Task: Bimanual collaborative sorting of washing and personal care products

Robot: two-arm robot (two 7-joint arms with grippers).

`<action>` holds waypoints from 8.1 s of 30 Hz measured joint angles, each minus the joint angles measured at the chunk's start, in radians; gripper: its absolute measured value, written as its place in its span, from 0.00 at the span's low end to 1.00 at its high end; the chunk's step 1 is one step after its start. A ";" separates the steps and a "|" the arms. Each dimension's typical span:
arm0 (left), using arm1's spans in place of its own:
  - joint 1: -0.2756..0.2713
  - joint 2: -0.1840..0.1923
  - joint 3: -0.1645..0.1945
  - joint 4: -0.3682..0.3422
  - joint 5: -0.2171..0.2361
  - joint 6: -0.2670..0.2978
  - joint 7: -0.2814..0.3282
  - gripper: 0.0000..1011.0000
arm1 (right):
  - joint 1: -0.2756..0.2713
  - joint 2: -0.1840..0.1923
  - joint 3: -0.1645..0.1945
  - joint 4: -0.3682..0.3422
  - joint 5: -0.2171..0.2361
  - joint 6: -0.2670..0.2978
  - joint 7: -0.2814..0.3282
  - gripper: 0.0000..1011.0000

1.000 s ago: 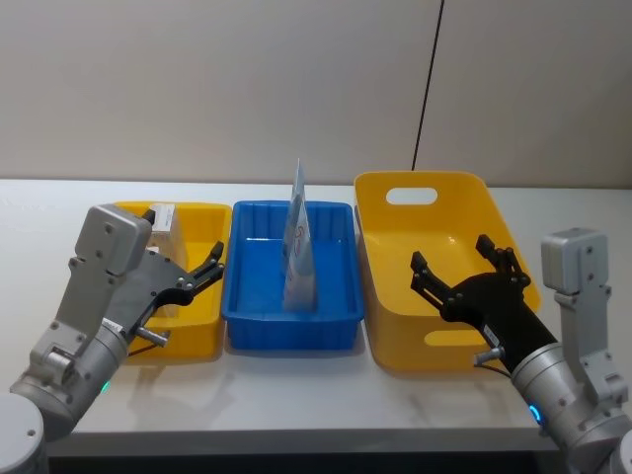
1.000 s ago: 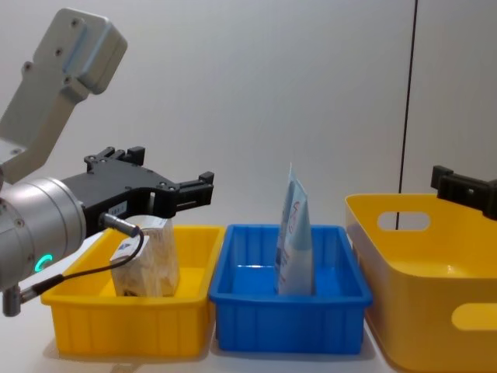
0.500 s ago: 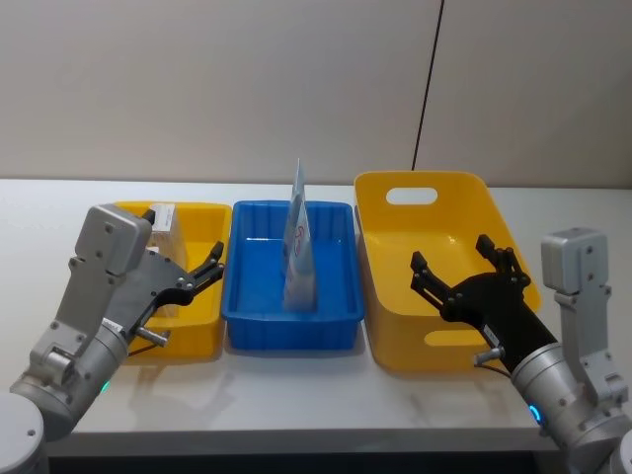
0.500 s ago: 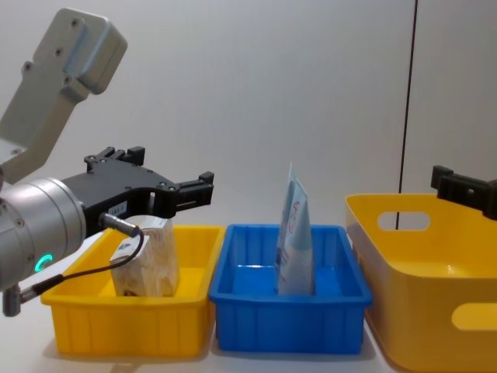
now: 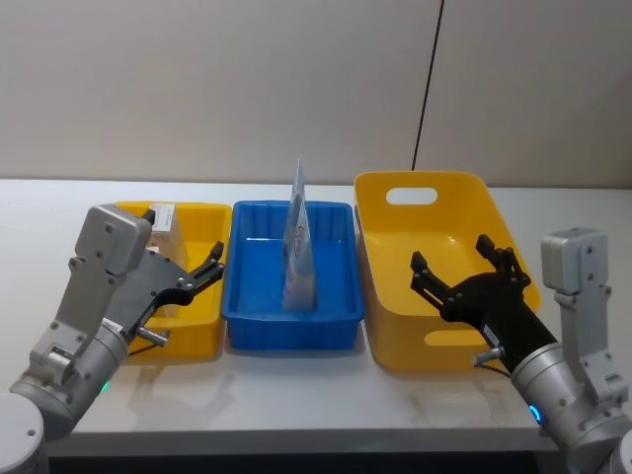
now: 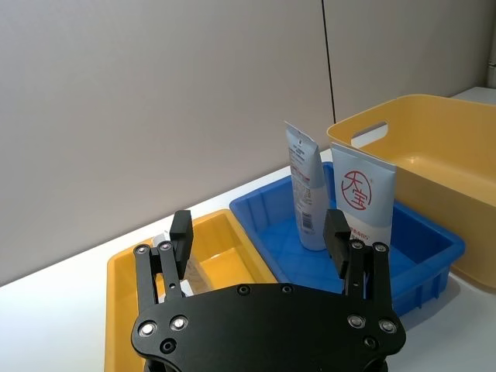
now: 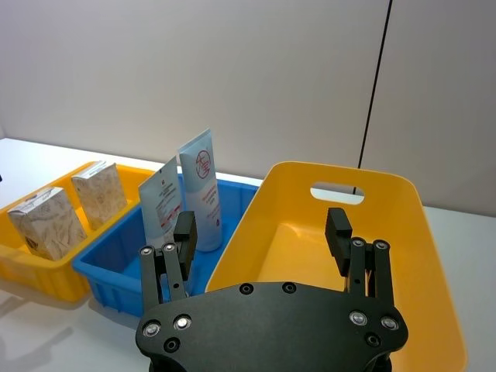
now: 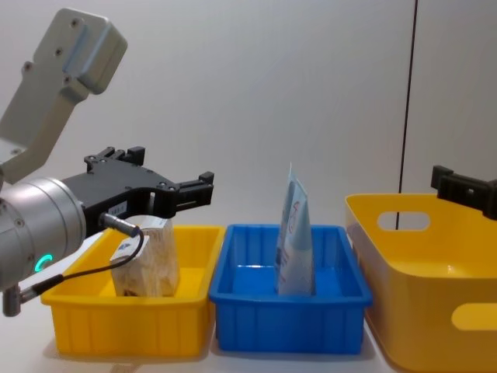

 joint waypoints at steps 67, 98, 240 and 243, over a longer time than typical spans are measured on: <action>-0.029 -0.035 -0.054 -0.013 -0.099 0.302 -0.016 0.99 | 0.000 0.000 0.000 0.000 0.000 0.000 0.000 0.99; -0.094 -0.088 -0.097 0.076 -0.113 0.432 0.007 0.99 | 0.000 0.000 0.000 0.000 0.000 0.000 0.000 0.99; -0.246 -0.140 -0.117 0.297 -0.001 0.369 -0.073 0.34 | 0.000 0.000 0.000 0.000 0.000 0.000 0.000 0.99; -0.259 -0.122 -0.102 0.277 0.013 0.369 -0.101 0.34 | 0.000 0.000 0.000 0.000 0.000 0.000 0.000 0.99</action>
